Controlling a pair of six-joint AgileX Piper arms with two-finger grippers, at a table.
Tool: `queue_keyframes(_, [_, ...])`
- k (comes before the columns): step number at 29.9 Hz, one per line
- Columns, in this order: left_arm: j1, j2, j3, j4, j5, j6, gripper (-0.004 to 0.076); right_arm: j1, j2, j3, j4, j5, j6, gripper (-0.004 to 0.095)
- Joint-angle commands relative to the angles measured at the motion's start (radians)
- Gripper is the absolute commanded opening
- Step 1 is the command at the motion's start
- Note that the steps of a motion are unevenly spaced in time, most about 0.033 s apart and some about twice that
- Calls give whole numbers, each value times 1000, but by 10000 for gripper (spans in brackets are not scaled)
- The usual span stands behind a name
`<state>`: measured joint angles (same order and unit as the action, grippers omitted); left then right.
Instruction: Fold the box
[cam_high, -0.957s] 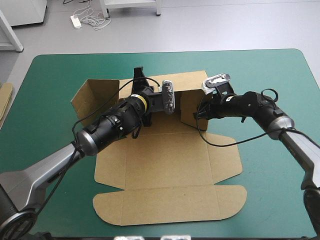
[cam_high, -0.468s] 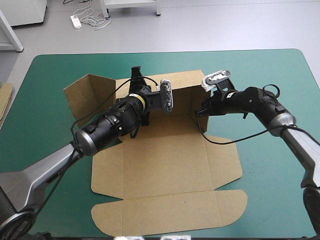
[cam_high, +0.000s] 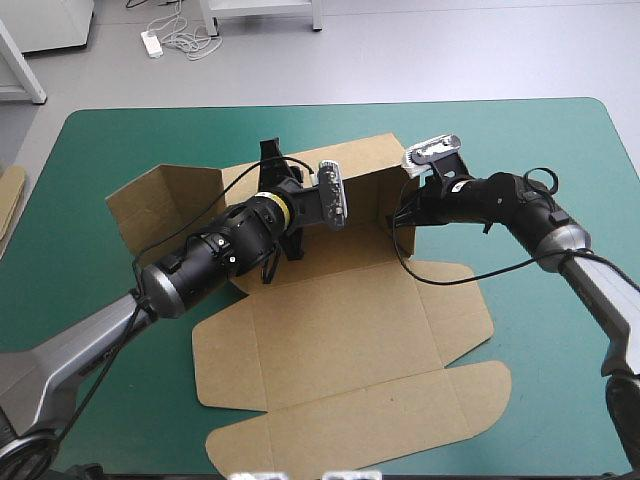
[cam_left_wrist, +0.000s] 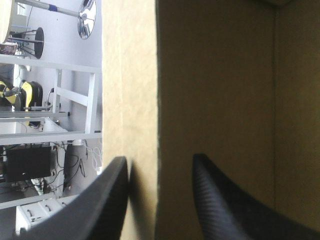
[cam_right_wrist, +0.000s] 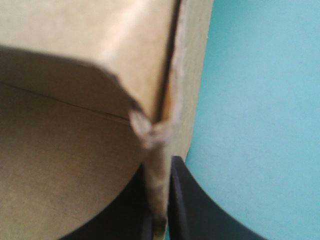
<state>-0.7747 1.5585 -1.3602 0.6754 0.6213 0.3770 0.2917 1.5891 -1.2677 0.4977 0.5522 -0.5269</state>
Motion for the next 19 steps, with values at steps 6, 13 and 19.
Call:
queue_keyframes(6, [-125, -91, -23, -103, 25, 24, 378, 6, -51, -41, 27, -52, 48, -16])
queue_keyframes(13, [-175, -130, -77, -226, 34, 39, 378, 6, -51, -41, -59, -52, 119, -15])
queue_keyframes(19, [-163, -144, -237, -316, 80, 53, 378, 6, -51, -41, -87, -45, 154, -15])
